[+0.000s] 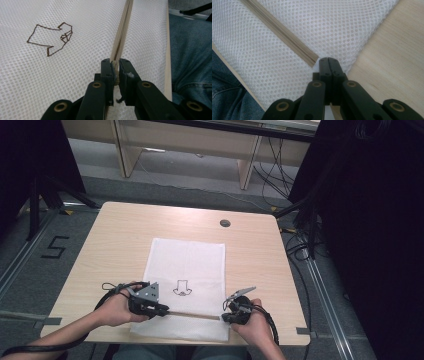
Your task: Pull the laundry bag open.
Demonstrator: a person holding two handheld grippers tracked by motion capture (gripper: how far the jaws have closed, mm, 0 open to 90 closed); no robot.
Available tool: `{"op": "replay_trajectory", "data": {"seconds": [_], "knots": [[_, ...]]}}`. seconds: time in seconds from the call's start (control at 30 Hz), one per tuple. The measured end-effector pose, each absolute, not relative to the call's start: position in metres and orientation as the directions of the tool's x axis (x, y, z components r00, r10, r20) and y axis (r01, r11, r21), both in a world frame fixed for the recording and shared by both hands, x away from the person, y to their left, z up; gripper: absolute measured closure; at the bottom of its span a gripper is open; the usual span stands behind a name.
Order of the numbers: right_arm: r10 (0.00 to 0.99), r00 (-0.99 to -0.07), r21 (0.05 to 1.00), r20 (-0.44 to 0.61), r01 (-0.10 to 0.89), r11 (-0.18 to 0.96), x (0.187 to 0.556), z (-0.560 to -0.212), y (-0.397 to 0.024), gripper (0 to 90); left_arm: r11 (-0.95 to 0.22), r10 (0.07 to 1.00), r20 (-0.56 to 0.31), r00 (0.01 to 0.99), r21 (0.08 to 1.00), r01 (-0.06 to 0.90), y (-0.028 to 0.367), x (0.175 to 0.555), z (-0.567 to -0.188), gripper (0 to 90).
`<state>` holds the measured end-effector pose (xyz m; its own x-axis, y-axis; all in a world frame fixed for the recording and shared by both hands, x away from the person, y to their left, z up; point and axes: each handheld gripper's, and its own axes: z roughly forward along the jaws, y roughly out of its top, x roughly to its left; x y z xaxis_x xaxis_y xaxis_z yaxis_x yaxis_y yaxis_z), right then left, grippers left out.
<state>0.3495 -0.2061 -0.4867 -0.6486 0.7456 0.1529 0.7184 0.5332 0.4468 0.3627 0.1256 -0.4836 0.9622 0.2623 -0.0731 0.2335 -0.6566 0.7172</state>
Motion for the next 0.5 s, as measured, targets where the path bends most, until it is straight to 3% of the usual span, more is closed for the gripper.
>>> {"op": "replay_trajectory", "data": {"seconds": [0.5], "knots": [[0.746,-0.648,0.444,0.153,0.72,0.534,0.3496,-0.4865,-0.2061,90.0,-0.643,0.27,-0.081,0.959,0.727,0.242,0.1317,0.3621,-0.4837,82.2]]}}
